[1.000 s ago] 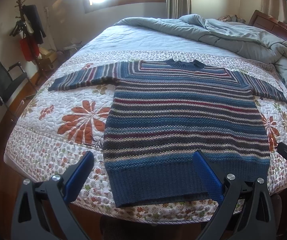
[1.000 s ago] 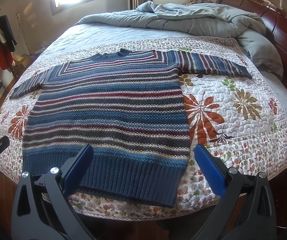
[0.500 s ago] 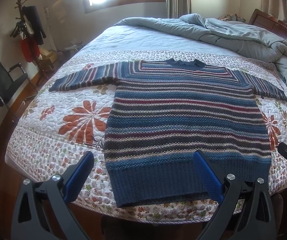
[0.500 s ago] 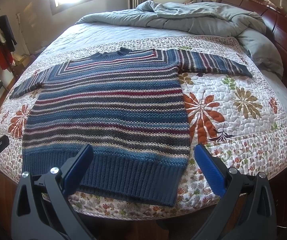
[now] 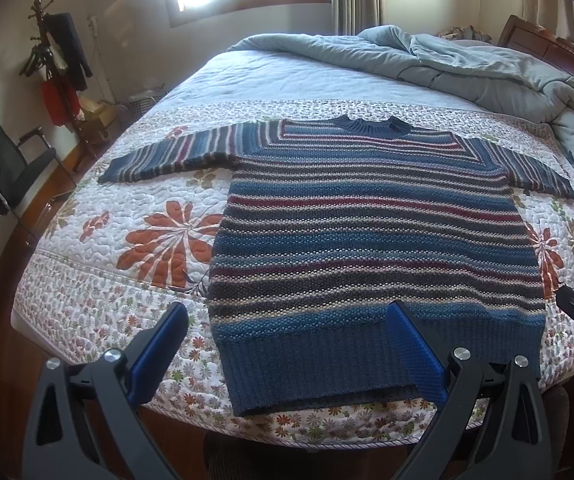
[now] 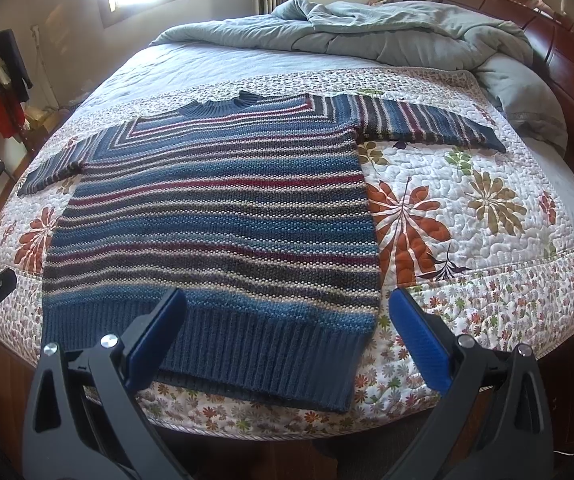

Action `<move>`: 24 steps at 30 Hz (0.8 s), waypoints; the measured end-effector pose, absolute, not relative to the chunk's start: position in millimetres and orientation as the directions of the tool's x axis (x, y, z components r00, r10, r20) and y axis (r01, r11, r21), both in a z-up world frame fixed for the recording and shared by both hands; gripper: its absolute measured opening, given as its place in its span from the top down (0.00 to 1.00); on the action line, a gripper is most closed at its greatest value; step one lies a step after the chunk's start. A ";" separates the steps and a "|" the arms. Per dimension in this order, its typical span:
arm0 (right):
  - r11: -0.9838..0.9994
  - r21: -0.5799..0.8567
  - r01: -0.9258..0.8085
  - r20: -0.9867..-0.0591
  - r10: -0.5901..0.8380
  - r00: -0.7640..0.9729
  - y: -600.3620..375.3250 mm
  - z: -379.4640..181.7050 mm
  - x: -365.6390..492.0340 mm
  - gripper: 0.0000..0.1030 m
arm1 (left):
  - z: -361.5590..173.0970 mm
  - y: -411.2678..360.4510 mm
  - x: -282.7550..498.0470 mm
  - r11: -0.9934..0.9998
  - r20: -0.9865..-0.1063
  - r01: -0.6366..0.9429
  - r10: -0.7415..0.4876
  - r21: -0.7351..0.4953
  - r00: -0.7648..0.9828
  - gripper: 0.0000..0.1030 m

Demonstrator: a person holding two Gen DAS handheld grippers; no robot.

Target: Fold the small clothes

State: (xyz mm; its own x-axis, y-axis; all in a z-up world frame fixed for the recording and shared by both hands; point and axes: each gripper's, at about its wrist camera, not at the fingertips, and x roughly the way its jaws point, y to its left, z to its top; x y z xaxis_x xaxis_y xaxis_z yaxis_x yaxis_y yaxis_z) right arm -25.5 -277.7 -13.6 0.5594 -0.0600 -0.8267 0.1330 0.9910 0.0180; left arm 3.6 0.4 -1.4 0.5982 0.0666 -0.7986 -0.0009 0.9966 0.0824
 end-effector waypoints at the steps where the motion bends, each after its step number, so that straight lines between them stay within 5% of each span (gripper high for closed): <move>1: 0.991 0.019 0.133 -0.827 -0.060 0.559 -277.7 -13.9 -25.5 0.03 | -1.4 0.4 3.5 0.997 -0.799 -0.001 0.067 0.083 0.598 0.04; 24: 0.991 0.016 0.134 -0.829 -0.062 0.556 -278.8 -13.9 -24.5 0.03 | -4.9 -0.2 4.6 0.996 -0.802 0.000 0.072 0.090 0.594 0.04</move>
